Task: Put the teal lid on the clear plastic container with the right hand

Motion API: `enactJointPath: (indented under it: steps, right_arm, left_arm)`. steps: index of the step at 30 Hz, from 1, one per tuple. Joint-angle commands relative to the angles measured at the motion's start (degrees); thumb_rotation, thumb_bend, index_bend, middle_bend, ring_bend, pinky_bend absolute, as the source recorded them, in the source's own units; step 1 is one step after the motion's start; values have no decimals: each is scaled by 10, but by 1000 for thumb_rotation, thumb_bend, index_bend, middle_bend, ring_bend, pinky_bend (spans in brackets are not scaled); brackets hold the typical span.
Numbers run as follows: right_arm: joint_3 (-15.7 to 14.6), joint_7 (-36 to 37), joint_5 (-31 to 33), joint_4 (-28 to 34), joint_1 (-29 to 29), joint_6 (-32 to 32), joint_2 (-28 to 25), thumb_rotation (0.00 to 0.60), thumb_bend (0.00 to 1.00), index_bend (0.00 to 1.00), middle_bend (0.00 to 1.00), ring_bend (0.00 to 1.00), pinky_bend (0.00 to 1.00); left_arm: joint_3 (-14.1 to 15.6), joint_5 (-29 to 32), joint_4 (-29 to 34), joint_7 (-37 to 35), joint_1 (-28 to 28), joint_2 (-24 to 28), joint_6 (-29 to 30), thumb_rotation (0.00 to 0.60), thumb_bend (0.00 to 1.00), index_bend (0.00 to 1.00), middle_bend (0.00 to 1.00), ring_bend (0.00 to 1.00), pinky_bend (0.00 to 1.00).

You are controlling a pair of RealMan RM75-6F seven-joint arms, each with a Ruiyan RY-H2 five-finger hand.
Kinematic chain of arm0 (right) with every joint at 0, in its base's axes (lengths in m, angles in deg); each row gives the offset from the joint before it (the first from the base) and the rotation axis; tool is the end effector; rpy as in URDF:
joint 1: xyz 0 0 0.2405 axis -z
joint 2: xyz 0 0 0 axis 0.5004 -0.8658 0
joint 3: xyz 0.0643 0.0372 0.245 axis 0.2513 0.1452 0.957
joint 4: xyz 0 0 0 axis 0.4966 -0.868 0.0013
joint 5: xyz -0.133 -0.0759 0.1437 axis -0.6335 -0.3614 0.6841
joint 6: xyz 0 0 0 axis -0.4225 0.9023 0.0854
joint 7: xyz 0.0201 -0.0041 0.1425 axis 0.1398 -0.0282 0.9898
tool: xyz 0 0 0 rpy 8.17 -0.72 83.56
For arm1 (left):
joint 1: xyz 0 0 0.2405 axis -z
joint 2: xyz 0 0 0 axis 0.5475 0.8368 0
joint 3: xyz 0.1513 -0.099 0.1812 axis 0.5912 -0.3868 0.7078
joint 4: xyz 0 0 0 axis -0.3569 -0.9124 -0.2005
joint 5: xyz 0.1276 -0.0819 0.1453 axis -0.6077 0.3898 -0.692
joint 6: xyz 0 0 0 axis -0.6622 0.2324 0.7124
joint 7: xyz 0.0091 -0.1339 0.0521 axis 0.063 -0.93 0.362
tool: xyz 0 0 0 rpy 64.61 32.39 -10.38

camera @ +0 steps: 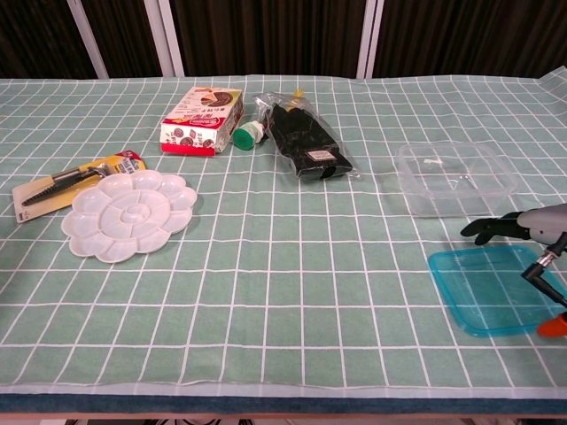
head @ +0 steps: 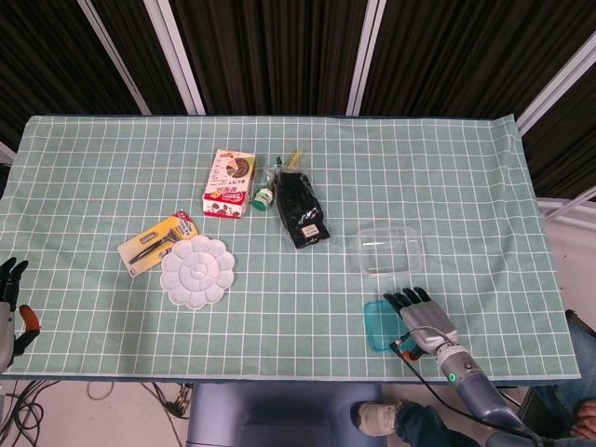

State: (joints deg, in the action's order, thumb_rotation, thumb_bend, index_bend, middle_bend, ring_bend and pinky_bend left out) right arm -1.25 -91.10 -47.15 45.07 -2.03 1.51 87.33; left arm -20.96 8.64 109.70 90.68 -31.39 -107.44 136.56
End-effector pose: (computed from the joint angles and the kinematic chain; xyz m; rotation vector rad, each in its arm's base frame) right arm -0.2209 -0.2411 0.0316 1.9326 -1.1348 0.4813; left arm -0.2890 0.1643 0.1607 -1.2065 -0.9875 -0.7643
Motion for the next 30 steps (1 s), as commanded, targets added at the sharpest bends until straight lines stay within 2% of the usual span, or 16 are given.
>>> enactJointPath:
  steps: [1, 30]
  right_arm:
    - [-3, 0, 1, -1, -2, -2, -1, 600, 196, 0, 156, 0, 0]
    - [-12, 3, 1, -22, -6, 18, 20, 600, 196, 0, 156, 0, 0]
  left_arm:
    - [0, 1, 0, 1, 0, 0, 0, 600, 771, 47, 0, 0, 0]
    - [0, 3, 1, 4, 1, -1, 1, 600, 771, 47, 0, 0, 0]
